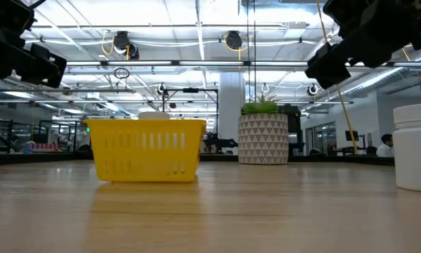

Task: Pick and place pill bottles into a basket
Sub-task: Put the white pill bottle into the yellow basket

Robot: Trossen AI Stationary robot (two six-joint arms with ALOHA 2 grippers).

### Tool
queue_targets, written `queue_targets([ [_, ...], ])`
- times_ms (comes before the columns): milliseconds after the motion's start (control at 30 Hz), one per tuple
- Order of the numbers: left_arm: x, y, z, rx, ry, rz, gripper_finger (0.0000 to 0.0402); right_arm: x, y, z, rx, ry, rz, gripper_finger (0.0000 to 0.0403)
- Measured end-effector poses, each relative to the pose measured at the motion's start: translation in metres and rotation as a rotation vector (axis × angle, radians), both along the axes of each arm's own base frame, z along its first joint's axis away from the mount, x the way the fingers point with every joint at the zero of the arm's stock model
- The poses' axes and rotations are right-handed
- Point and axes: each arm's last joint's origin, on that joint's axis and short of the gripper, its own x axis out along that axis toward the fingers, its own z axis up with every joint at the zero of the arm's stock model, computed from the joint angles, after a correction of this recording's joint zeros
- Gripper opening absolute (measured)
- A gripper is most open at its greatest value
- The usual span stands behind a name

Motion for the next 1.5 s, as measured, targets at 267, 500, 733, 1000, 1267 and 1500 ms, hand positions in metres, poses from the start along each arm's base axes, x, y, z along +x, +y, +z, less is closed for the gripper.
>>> queue_targets([
  [267, -0.008, 0.004, 0.002, -0.023, -0.025, 0.002, 0.0150, 0.010, 0.008, 0.004, -0.036, -0.004, 0.019, 0.0212],
  [500, -0.015, 0.007, 0.006, -0.034, -0.087, -0.005, 0.0150, 0.010, 0.008, 0.006, -0.035, -0.016, 0.021, 0.0212],
  [733, -0.017, 0.007, 0.005, -0.042, -0.082, -0.010, 0.0150, 0.010, 0.008, 0.006, -0.037, -0.012, 0.021, 0.0212],
  [1000, -0.018, 0.007, 0.004, -0.081, -0.067, -0.031, 0.0150, 0.010, 0.008, 0.006, -0.034, -0.018, 0.021, 0.0212],
  [1267, -0.014, 0.005, 0.001, -0.055, -0.108, -0.060, 0.0150, 0.010, 0.008, 0.006, -0.033, -0.018, 0.021, 0.0212],
  [1500, -0.014, 0.005, 0.000, -0.038, -0.102, -0.035, 0.0150, 0.007, 0.011, 0.003, 0.051, 0.054, 0.041, 0.0212],
])
